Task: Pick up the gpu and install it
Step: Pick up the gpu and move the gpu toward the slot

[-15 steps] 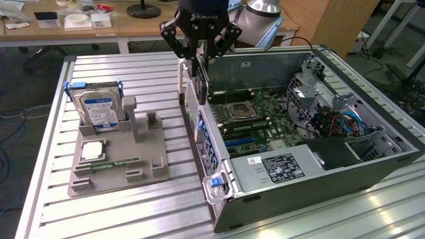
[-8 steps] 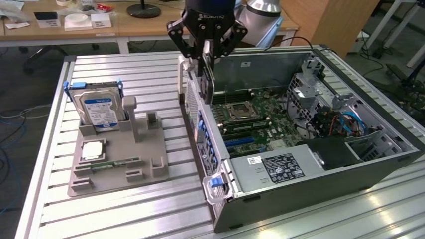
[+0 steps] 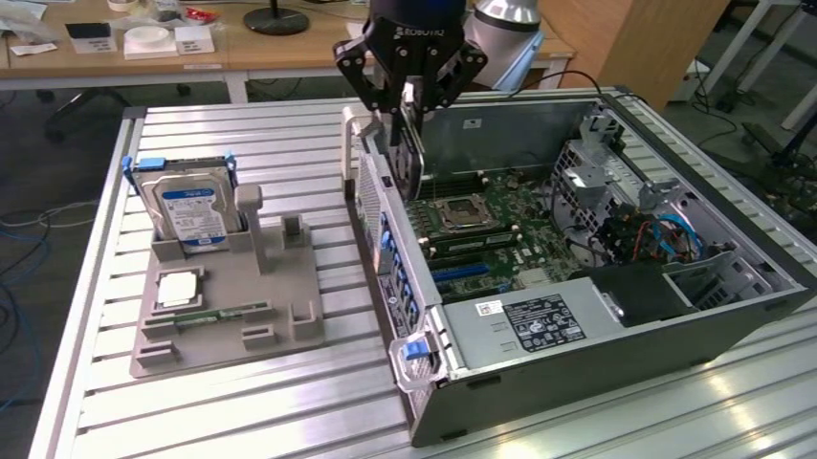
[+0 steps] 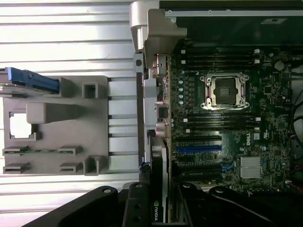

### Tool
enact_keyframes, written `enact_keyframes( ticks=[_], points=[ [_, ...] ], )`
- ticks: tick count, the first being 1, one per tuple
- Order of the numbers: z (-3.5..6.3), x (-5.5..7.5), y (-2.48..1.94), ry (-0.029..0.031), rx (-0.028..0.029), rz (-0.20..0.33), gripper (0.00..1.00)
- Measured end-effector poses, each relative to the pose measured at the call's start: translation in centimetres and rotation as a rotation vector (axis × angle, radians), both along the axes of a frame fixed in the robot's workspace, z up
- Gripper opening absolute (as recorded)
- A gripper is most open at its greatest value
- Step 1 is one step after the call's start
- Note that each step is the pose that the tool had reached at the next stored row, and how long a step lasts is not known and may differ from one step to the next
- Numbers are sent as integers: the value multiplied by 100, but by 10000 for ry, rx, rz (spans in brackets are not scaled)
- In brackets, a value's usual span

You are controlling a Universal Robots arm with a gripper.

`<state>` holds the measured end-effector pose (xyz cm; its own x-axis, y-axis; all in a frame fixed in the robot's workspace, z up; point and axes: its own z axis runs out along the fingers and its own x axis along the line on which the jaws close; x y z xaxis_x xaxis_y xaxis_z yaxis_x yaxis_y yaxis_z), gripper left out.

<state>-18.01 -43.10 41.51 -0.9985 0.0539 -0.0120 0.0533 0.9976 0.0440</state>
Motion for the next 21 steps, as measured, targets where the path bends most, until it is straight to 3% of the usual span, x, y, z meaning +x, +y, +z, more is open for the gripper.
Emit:
enact_keyframes(
  ticks=[21],
  points=[
    [0, 205, 0, -1, 4, -1, 27]
  ],
)
